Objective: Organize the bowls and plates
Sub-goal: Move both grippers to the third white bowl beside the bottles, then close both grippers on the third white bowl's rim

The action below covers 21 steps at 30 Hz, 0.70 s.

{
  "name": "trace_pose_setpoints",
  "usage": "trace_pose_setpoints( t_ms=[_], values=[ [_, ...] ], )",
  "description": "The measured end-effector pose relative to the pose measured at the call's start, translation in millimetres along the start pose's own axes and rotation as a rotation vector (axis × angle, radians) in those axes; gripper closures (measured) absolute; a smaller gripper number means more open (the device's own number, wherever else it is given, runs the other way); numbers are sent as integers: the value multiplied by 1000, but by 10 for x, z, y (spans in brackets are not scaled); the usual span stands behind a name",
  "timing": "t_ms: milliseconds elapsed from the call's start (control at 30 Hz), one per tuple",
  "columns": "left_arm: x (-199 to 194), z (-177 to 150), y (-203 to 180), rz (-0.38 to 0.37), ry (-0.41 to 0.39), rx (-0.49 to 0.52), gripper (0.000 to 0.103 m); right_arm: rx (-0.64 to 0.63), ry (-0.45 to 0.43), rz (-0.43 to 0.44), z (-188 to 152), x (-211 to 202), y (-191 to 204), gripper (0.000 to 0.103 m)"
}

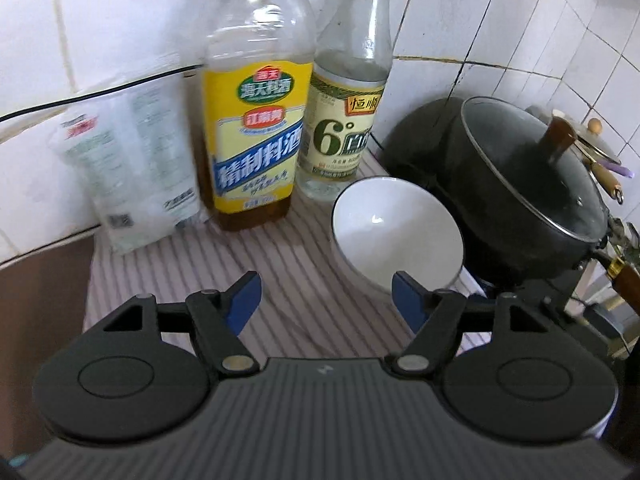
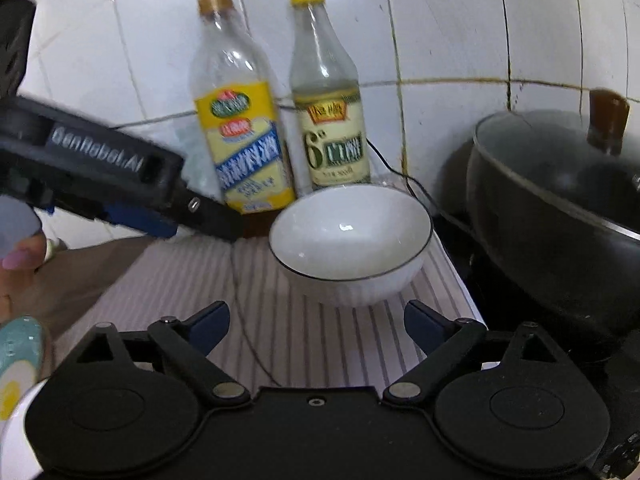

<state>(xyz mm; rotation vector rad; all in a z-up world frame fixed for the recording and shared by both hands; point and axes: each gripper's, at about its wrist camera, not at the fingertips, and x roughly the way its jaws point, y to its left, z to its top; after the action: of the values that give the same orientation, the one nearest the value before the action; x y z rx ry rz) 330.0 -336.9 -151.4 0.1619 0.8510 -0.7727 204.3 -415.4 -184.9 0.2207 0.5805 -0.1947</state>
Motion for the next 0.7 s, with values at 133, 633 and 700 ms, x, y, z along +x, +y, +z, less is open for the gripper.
trace_pose_setpoints(
  t_ms=[133,633,700],
  values=[
    [307,52,38,-1,22,-52,32,2,18,-15,-21,208,-12,6],
    [742,33,39,-28,72,-110,88,-240,-93,-154,-102,440,97,5],
    [738,40,47,-35,70,-122,88,-219,-96,-144,-78,463,52,4]
  ],
)
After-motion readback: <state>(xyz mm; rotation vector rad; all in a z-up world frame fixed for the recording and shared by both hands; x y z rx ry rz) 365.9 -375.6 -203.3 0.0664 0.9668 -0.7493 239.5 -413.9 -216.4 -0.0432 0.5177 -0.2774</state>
